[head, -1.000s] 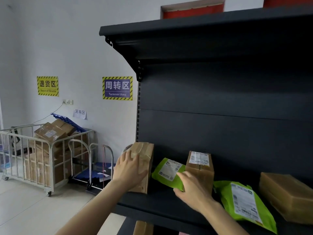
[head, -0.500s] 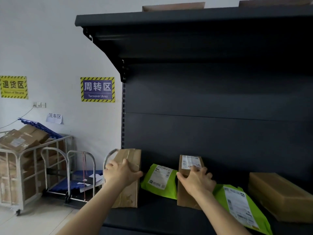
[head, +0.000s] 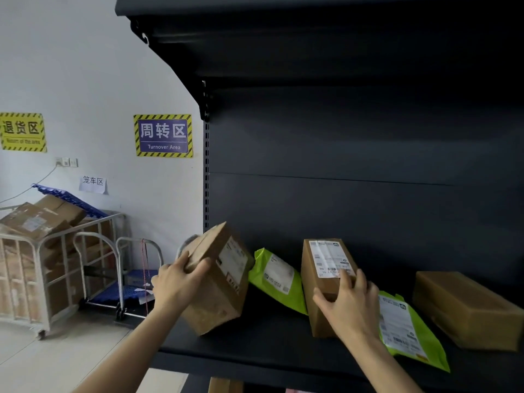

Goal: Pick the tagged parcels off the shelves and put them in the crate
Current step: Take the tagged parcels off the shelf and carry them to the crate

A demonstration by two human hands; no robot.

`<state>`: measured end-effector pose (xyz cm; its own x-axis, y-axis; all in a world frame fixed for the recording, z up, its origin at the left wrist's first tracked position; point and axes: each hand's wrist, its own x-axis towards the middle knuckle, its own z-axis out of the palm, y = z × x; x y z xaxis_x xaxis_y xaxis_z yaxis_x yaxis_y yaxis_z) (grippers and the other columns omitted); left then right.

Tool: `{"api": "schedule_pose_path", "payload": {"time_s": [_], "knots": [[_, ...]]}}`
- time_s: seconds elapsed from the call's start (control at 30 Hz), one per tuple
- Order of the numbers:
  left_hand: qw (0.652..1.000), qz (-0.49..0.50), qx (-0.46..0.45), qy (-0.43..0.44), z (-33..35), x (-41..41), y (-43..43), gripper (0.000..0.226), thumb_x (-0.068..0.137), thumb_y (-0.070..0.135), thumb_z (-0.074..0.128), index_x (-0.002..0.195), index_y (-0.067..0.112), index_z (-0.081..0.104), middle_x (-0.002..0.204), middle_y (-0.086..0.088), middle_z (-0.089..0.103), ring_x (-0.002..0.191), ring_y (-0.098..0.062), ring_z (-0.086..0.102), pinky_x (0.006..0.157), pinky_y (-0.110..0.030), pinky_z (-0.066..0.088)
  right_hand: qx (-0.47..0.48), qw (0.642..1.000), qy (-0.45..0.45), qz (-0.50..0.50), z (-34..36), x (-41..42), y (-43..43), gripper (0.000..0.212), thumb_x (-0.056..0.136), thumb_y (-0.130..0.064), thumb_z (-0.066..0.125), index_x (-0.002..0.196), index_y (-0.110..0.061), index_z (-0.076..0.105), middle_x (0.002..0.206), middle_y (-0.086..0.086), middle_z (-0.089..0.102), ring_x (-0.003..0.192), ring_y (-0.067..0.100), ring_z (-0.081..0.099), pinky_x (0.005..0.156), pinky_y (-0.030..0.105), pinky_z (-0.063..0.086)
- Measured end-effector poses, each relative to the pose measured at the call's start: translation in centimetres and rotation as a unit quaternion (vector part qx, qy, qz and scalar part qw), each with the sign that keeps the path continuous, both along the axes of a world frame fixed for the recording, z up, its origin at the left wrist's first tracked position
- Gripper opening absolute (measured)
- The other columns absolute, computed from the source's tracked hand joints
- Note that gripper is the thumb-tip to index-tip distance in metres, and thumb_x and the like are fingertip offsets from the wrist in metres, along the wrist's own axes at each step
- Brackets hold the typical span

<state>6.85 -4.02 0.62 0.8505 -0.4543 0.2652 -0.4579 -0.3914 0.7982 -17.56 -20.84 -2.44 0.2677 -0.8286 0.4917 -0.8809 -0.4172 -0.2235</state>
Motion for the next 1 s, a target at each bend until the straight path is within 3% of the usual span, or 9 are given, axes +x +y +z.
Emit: {"api": "schedule_pose_path", "payload": {"time_s": [0.1, 0.23, 0.33, 0.53, 0.7, 0.83, 0.93, 1.0], "knots": [[0.986, -0.039, -0.097, 0.127, -1.0, -0.4, 0.1, 0.073, 0.068, 0.067, 0.045, 0.125, 0.022, 0.058, 0.12, -0.009, 0.061, 0.115, -0.031, 0.052, 0.105, -0.047, 0.038, 0.008, 1.0, -0.006, -0.002, 0.3, -0.3, -0.2, 0.081, 0.079, -0.07, 0.037, 0.141, -0.018, 0.034, 0.149, 0.015, 0.03, 0.127, 0.036, 0.034, 0.101, 0.039, 0.036], [0.955, -0.06, -0.179, 0.23, -1.9, -0.9, 0.0, 0.03, 0.088, 0.05, 0.052, 0.101, 0.025, 0.061, 0.099, -0.002, 0.061, 0.091, -0.02, 0.056, 0.086, -0.039, 0.041, 0.025, 1.0, -0.004, -0.001, 0.7, -0.3, -0.4, 0.082, 0.078, -0.071, 0.036, 0.139, -0.017, 0.035, 0.147, 0.016, 0.032, 0.125, 0.036, 0.036, 0.096, 0.039, 0.04], [0.94, -0.062, -0.18, 0.284, -2.5, -0.4, 0.2, 0.03, 0.086, 0.052, 0.054, 0.093, 0.024, 0.058, 0.104, -0.005, 0.056, 0.091, -0.021, 0.053, 0.085, -0.038, 0.04, 0.036, 0.999, 0.006, -0.002, 1.0, -0.2, -0.6, 0.082, 0.078, -0.072, 0.035, 0.139, -0.018, 0.035, 0.147, 0.017, 0.031, 0.124, 0.036, 0.036, 0.095, 0.039, 0.041], [0.927, -0.058, -0.186, 0.32, -3.2, 0.5, 0.7, 0.034, 0.086, 0.053, 0.053, 0.107, 0.026, 0.05, 0.109, -0.006, 0.053, 0.098, -0.025, 0.05, 0.091, -0.042, 0.04, 0.034, 0.999, 0.033, 0.004, 1.2, 0.4, -0.7, 0.076, 0.083, -0.072, 0.026, 0.141, -0.023, 0.034, 0.149, 0.012, 0.03, 0.132, 0.035, 0.029, 0.103, 0.045, 0.034], [0.937, -0.06, -0.167, 0.302, -3.8, 1.1, 1.4, 0.046, 0.093, 0.045, 0.047, 0.129, 0.017, 0.049, 0.115, -0.009, 0.05, 0.103, -0.025, 0.046, 0.092, -0.04, 0.037, -0.008, 0.998, 0.054, 0.015, 1.4, 1.3, 0.4, 0.071, 0.087, -0.067, 0.027, 0.142, -0.023, 0.033, 0.152, 0.012, 0.028, 0.141, 0.032, 0.018, 0.112, 0.053, 0.015], [0.968, -0.052, -0.139, 0.204, -4.1, 1.1, 1.0, 0.049, 0.093, 0.04, 0.05, 0.136, 0.016, 0.044, 0.129, -0.012, 0.052, 0.108, -0.025, 0.049, 0.091, -0.038, 0.038, -0.143, 0.974, -0.032, 0.172, 0.7, 3.3, 2.1, 0.051, 0.085, -0.042, 0.06, 0.124, -0.01, 0.058, 0.133, 0.013, 0.055, 0.127, 0.031, 0.047, 0.107, 0.047, 0.034], [0.991, -0.032, -0.095, 0.085, -3.9, 0.9, 0.7, 0.06, 0.091, 0.036, 0.056, 0.142, 0.013, 0.035, 0.137, -0.012, 0.05, 0.12, -0.029, 0.049, 0.096, -0.039, 0.04, -0.081, 0.96, -0.028, 0.268, -0.8, 5.9, 2.9, 0.052, 0.092, -0.038, 0.049, 0.138, -0.015, 0.042, 0.144, 0.001, 0.044, 0.135, 0.016, 0.036, 0.113, 0.03, 0.024], [0.994, -0.044, -0.078, 0.058, -3.8, 0.9, 0.5, 0.061, 0.09, 0.035, 0.058, 0.142, 0.014, 0.034, 0.135, -0.012, 0.051, 0.116, -0.028, 0.051, 0.09, -0.037, 0.042, -0.042, 0.959, -0.01, 0.28, -2.1, 7.5, 2.4, 0.055, 0.093, -0.037, 0.047, 0.142, -0.018, 0.033, 0.147, -0.002, 0.036, 0.137, 0.013, 0.029, 0.113, 0.026, 0.022]]}}
